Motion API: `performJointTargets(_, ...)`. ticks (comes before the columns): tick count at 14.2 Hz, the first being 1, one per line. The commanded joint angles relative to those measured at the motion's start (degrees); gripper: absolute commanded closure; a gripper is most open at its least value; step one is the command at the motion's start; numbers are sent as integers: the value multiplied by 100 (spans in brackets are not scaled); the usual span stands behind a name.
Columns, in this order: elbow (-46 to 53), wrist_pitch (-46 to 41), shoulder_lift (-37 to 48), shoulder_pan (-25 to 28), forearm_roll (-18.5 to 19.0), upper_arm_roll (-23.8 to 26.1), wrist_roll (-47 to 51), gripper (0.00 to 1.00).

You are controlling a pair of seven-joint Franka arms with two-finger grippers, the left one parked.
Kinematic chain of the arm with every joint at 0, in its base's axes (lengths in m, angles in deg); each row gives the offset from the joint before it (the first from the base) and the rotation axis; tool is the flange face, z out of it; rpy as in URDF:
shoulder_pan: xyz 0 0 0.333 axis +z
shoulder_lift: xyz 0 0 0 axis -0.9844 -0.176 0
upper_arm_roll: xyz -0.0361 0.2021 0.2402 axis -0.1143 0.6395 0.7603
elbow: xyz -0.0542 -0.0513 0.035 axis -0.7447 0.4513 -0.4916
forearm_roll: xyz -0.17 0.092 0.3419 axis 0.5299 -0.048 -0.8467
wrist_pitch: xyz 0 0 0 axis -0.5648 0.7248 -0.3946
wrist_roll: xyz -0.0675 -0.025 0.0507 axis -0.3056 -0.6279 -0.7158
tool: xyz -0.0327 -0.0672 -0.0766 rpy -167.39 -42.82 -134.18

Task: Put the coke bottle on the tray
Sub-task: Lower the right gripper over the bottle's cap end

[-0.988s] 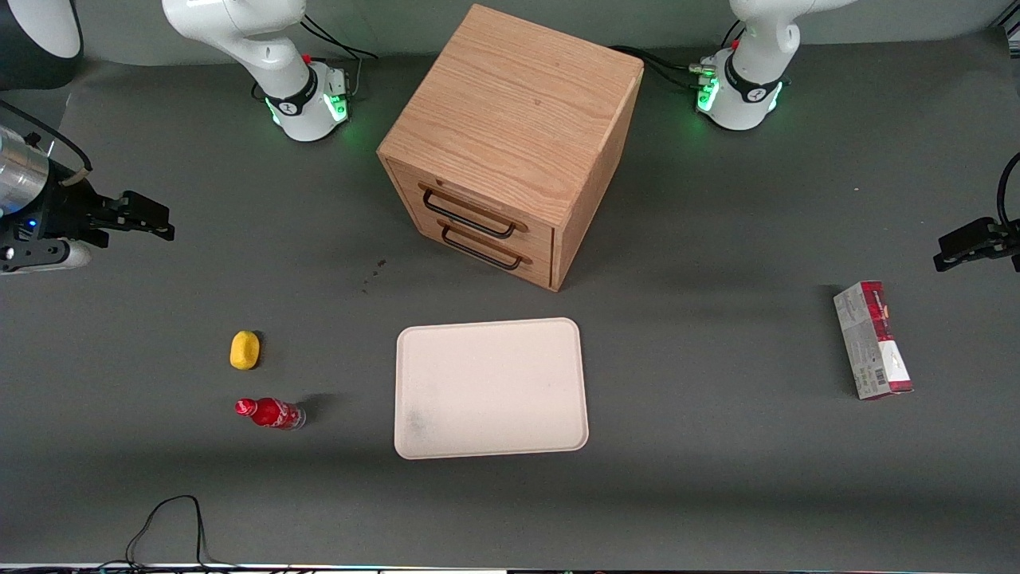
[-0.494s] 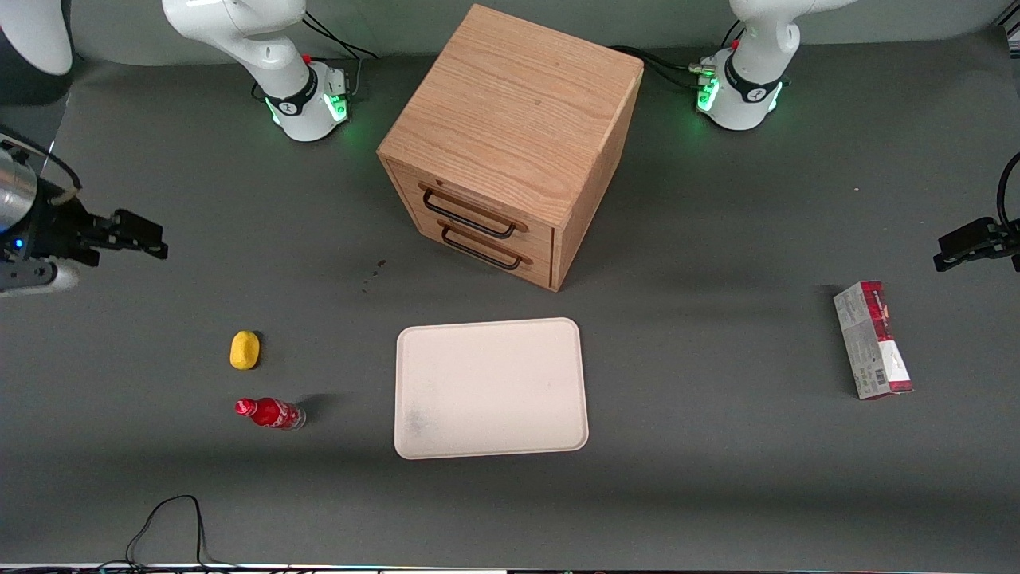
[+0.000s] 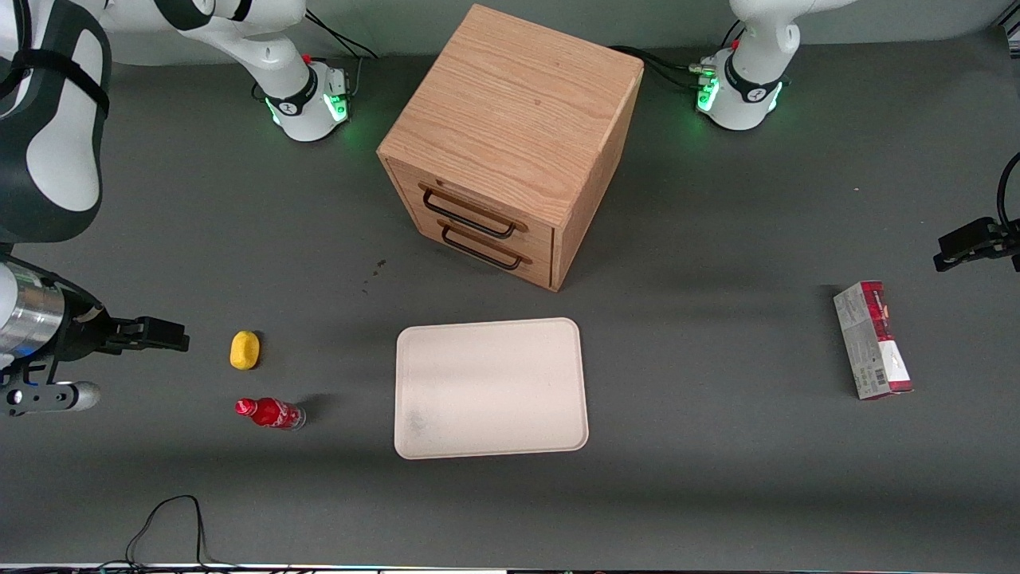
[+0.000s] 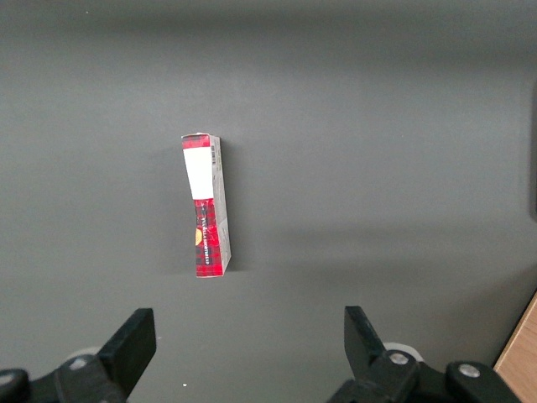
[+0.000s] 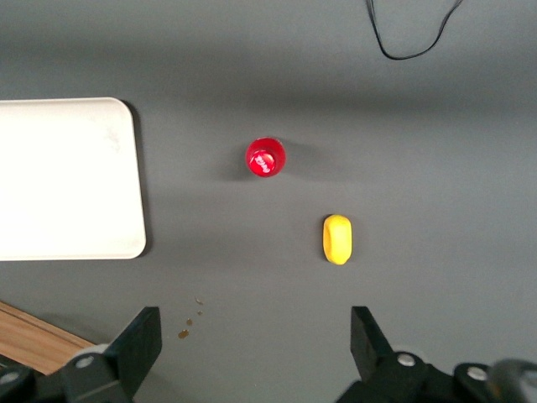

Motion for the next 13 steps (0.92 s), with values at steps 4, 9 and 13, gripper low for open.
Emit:
performJointTargets(4, 330, -227, -51, -14, -172, -24, 143, 0)
performJointTargets(9, 330, -210, -60, -22, -163, -33, 100, 0)
performJointTargets(13, 373, 387, -437, -101, -172, -7, 143, 0)
